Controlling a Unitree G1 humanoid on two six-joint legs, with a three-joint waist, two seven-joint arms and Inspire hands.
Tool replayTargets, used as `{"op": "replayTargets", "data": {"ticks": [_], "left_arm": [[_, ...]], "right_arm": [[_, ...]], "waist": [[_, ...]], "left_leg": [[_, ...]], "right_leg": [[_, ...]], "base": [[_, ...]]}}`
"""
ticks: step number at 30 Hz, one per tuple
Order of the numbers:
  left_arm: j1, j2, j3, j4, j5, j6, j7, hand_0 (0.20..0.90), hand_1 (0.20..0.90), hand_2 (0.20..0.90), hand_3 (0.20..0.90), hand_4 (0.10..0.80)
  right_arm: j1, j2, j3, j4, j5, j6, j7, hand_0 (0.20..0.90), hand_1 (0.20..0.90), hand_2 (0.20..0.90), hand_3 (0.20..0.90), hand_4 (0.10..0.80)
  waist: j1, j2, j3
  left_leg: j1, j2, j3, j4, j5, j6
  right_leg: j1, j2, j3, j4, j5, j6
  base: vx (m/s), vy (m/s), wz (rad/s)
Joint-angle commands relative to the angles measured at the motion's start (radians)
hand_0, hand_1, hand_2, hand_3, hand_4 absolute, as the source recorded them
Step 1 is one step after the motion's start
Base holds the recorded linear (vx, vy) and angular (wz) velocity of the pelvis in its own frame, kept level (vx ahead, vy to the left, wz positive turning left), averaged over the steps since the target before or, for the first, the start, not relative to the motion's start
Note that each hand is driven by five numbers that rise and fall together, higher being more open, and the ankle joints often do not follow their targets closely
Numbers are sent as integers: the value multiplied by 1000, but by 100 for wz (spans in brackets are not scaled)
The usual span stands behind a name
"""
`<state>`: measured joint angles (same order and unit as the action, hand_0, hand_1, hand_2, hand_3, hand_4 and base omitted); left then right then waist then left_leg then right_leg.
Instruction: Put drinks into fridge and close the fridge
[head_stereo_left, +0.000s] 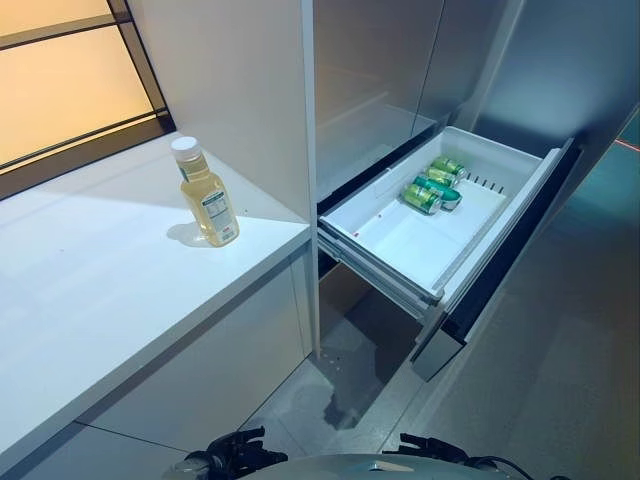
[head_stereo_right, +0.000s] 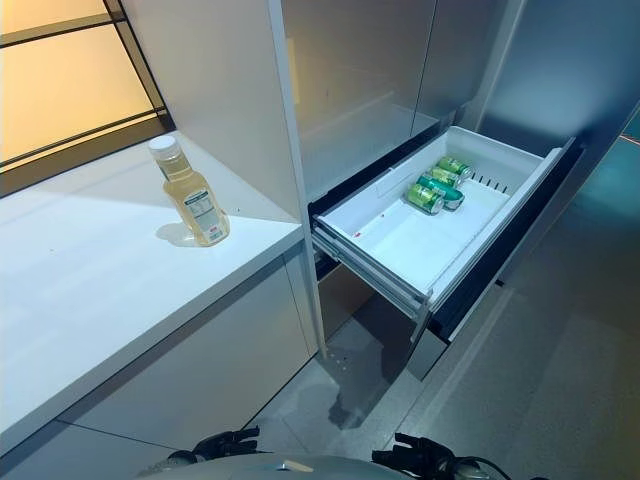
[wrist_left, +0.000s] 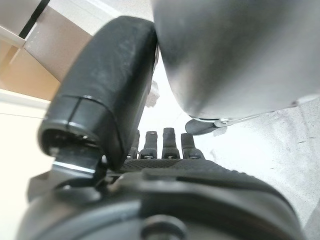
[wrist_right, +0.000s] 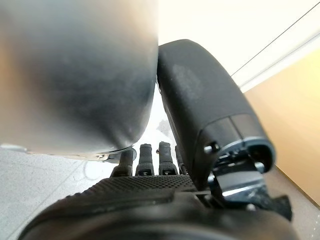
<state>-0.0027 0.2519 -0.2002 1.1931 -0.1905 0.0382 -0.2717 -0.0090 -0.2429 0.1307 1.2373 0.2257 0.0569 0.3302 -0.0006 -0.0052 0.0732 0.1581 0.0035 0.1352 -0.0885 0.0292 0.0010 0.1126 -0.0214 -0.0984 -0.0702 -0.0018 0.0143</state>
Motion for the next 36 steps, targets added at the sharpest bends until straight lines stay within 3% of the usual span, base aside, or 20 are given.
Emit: {"op": "replayTargets", "data": {"ticks": [1,8,12,16,19,21,22,23,24,25,26,27,28,32,34,36], "left_arm": [[-43,3,8,21,16,-38,-12,900,900,900,900,800],[-43,12,28,1,-17,-82,-16,900,900,900,900,800],[-63,38,-12,-70,88,-92,-146,900,900,900,900,800],[-99,99,-82,-238,117,-41,-354,900,900,900,900,800],[-144,199,-122,-459,34,76,-620,900,900,900,900,800],[-182,244,-126,-572,-69,126,-725,900,900,900,900,800],[-218,269,-112,-696,-151,233,-803,900,900,900,900,800],[-239,283,-100,-781,-213,284,-852,900,900,900,900,800],[-245,288,-97,-802,-241,298,-866,900,900,900,900,800],[-271,294,-76,-939,-380,398,-884,900,900,900,900,800],[-276,294,-71,-967,-432,389,-894,900,900,900,900,800],[-289,284,-43,-1086,-564,431,-857,900,900,900,900,800],[-293,278,-34,-1139,-638,414,-821,900,900,900,900,800],[-334,289,6,-1270,-851,140,-618,900,900,900,900,800],[-371,304,50,-1302,-938,60,-500,900,900,900,900,800],[-401,315,114,-1324,-938,-87,-382,900,900,900,900,800]], "right_arm": [[-38,-26,22,27,14,-8,35,900,900,900,900,800],[-39,-28,28,22,13,2,32,900,900,900,900,800],[-44,-42,38,9,2,7,40,900,900,900,900,800],[-56,-77,53,-28,-1,34,48,900,900,900,900,800],[-62,-101,67,-50,-2,47,52,900,900,900,900,800],[-60,-105,71,-45,1,33,53,900,900,900,900,800],[-58,-104,74,-40,4,24,52,900,900,900,900,800],[-54,-102,72,-34,4,14,50,900,900,900,900,800],[-53,-102,72,-31,5,12,50,900,900,900,900,800],[-48,-97,68,-19,5,-1,46,900,900,900,900,800],[-46,-95,66,-15,4,-4,44,900,900,900,900,800],[-39,-91,55,0,-1,-17,42,900,900,900,900,800],[-34,-87,51,8,-3,-23,39,900,900,900,900,800],[-6,-69,55,21,7,-35,20,900,900,900,900,800],[10,-63,60,22,5,-40,16,900,900,900,900,800],[30,-55,63,20,-3,-44,9,900,900,900,900,800]], "waist": [[-1,2,6],[0,3,5],[-4,9,10],[-16,27,19],[-25,43,24],[-29,49,25],[-29,53,23],[-29,55,22],[-29,55,21],[-28,57,19],[-28,58,18],[-28,58,14],[-28,58,12],[-33,53,1],[-37,50,-6],[-41,44,-16]], "left_leg": [[-28,-17,-74,47,-87,10],[-28,-19,-75,50,-88,10],[-32,-18,-72,51,-85,7],[-35,-14,-65,46,-78,5],[-35,-14,-62,37,-72,5],[-33,-16,-62,34,-71,7],[-33,-19,-66,30,-71,10],[-33,-20,-68,28,-72,12],[-32,-20,-68,28,-72,12],[-31,-22,-71,24,-74,16],[-29,-23,-73,21,-75,17],[-24,-24,-76,17,-79,20],[-20,-25,-77,15,-82,21],[-4,-26,-81,7,-90,25],[3,-28,-85,5,-94,27],[8,-29,-88,5,-98,28]], "right_leg": [[-2,0,-82,93,-75,32],[-2,2,-80,95,-77,32],[-7,3,-78,98,-75,33],[-19,4,-69,102,-72,37],[-25,3,-62,101,-67,42],[-25,2,-60,99,-63,44],[-25,2,-56,96,-61,46],[-25,2,-54,94,-60,47],[-24,1,-53,94,-60,48],[-22,1,-50,90,-59,48],[-20,2,-49,88,-59,48],[-16,3,-45,86,-61,48],[-12,3,-44,85,-62,48],[2,6,-37,81,-66,47],[8,8,-33,78,-70,46],[14,10,-30,76,-74,44]], "base": [[0,0,0],[0,0,0],[0,0,0],[-17,41,-1],[-16,55,-2],[-2,19,0],[0,0,0],[0,0,0],[0,0,0],[0,0,0],[0,0,0],[0,0,0],[42,-14,2],[50,-15,0],[60,-13,-1],[67,-15,-4]]}}
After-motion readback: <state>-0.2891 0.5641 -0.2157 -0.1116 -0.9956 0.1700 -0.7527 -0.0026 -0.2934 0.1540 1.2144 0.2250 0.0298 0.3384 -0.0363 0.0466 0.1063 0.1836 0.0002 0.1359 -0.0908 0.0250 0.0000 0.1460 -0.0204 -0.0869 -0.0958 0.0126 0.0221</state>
